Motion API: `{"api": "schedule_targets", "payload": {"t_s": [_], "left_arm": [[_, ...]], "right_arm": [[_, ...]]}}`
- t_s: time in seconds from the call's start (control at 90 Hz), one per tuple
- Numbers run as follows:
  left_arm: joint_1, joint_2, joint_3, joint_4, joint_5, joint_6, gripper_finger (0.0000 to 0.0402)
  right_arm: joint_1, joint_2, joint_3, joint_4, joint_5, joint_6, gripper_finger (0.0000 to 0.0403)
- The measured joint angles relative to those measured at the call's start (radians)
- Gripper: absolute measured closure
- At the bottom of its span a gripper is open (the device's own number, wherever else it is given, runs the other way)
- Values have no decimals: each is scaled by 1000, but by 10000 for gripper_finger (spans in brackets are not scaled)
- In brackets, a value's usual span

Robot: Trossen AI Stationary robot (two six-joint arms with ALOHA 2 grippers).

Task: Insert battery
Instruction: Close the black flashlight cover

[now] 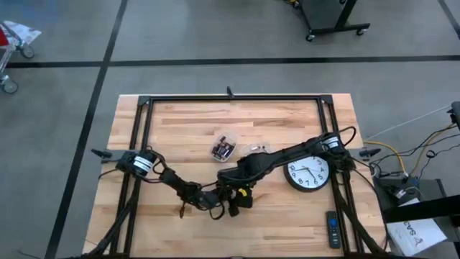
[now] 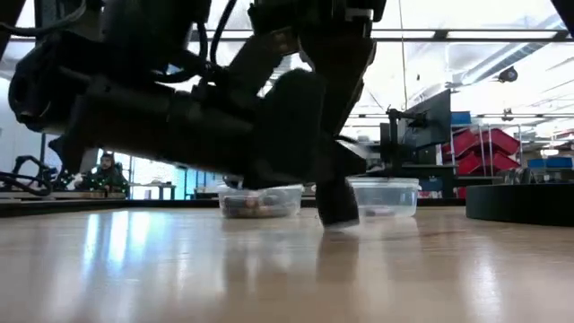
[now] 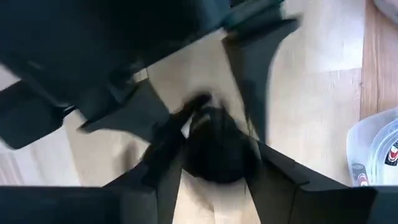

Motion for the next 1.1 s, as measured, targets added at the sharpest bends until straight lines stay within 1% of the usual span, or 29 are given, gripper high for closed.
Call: {"api": "schedule_targets", "payload": {"t_s": [0.056, 0.1, 0.167, 0.222, 0.322, 0.422, 0.5, 0.611, 0.644, 0.767, 0.867, 0.989, 1.1], "left_arm": [[1, 0, 0, -3, -8, -2, 128], [1, 0, 0, -2, -9, -7, 114], [1, 0, 0, -3, -10, -11, 108], [1, 0, 0, -4, -9, -11, 112], [1, 0, 0, -5, -6, -11, 136], [0, 0, 0, -21, 10, -7, 175], [0, 1, 0, -28, 24, -6, 218], [-1, 2, -1, -29, 41, -3, 296], [-1, 2, -1, -28, 48, -2, 311], [0, 2, -1, -27, 81, -1, 309], [0, 2, -1, -26, 87, -2, 309], [0, 2, -1, -27, 87, -5, 309], [-1, 2, -1, -27, 88, -5, 309]], "right_arm": [[0, 0, 0, 0, 0, -1, 280], [0, 0, 0, 0, 0, -1, 289], [0, 0, 0, 0, 2, -1, 301], [0, 0, 0, 0, 2, -1, 307], [0, 0, 1, 0, 2, -3, 311], [0, 0, 1, -1, 1, -24, 299], [0, -1, 5, -5, -7, -59, 285], [0, -1, 37, -27, -24, -113, 267], [0, -2, 50, -36, -24, -130, 262], [0, -2, 104, -51, -24, -192, 250], [3, -4, 140, -48, -25, -261, 244], [13, -5, 144, -67, -24, -379, 245], [19, -5, 128, -86, -23, -518, 251]]}}
